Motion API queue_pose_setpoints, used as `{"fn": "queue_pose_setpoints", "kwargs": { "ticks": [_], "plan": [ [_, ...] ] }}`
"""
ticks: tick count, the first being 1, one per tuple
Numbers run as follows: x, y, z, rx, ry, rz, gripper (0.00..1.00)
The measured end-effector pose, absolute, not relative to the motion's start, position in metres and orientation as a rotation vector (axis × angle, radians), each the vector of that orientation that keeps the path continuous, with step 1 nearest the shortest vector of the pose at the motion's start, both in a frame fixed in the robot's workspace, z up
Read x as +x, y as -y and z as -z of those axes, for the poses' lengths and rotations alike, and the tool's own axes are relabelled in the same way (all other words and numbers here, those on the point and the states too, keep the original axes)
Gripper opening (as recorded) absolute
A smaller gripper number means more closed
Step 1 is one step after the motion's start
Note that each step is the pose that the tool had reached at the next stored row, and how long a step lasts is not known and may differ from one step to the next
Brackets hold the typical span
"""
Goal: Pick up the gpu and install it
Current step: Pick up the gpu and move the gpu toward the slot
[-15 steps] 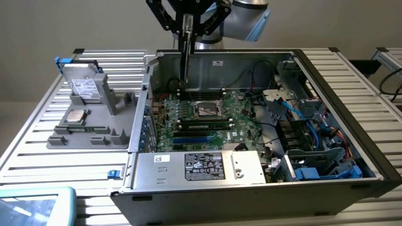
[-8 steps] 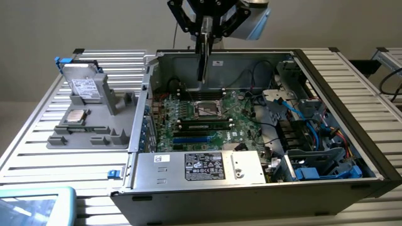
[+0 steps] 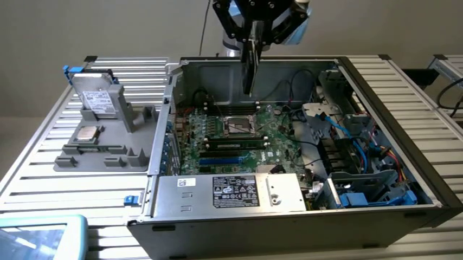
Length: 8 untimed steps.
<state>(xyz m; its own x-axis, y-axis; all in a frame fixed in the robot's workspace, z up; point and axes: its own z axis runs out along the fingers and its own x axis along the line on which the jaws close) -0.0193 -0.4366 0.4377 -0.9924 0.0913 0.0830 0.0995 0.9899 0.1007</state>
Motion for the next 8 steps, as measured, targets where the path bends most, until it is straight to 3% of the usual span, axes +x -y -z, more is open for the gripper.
{"fn": "queue_pose_setpoints", "kwargs": {
  "ticks": [8],
  "plan": [
    [0.008, 0.436, -0.433, -0.146, 3.058, 0.157, 0.27]
  ]
}}
